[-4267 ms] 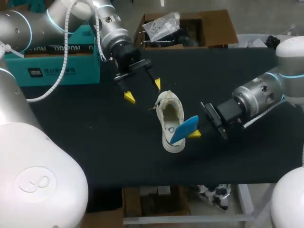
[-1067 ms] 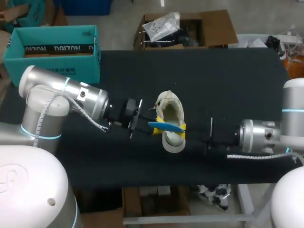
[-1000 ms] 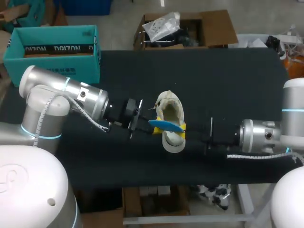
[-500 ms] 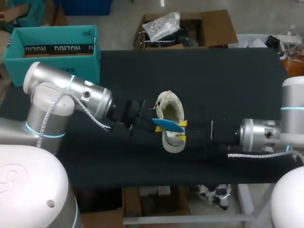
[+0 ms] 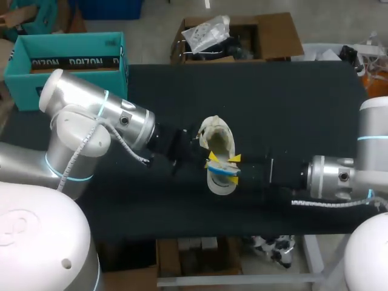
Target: Open the shoe tongue, take the insole out of the shoe, put the insole back into the shoe, and pack the shoe into the shoebox
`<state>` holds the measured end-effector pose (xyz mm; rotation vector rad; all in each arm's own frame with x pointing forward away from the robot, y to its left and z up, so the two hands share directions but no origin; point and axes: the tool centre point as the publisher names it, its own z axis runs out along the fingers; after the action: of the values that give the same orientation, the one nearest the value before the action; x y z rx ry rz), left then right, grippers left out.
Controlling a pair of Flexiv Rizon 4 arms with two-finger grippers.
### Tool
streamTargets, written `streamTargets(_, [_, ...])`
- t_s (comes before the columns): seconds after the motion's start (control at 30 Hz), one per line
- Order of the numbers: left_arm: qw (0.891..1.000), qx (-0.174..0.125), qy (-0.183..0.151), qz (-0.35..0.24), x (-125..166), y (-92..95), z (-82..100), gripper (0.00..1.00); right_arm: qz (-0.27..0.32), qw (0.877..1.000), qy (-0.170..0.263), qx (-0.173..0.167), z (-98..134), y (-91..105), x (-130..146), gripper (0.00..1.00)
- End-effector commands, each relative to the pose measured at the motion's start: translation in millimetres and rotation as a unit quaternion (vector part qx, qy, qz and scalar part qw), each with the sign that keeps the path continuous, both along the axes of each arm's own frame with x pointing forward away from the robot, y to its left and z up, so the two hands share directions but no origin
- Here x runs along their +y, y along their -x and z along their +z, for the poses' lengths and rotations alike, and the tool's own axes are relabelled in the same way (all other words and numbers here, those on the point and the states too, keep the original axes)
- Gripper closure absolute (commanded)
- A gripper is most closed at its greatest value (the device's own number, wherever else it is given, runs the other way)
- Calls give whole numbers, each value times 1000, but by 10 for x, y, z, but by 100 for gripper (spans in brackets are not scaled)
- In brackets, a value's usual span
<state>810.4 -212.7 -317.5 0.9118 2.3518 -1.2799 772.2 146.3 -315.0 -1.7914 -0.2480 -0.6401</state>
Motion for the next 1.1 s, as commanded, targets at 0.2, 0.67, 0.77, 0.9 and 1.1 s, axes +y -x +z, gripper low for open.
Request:
streamTargets(0.2, [1000,5,-26,-9,-45,-177,-19,100,-31,999,23,2,-25,-61,41,61])
streamTargets(0.67, [999,6,-48,-24,-30,-326,-64,100,-84,994,64,-1,-78,-164,95,100])
streamTargets(0.77, [998,9,-50,-27,-29,-346,-96,100,-91,993,69,-5,-105,-203,103,100])
streamTargets(0.9, [998,13,-55,-28,-24,-410,-140,100,-97,992,78,-11,-137,-261,118,100])
streamTargets(1.1, [998,17,-57,-28,4,-462,-175,100,-103,991,81,-13,-226,-367,124,100])
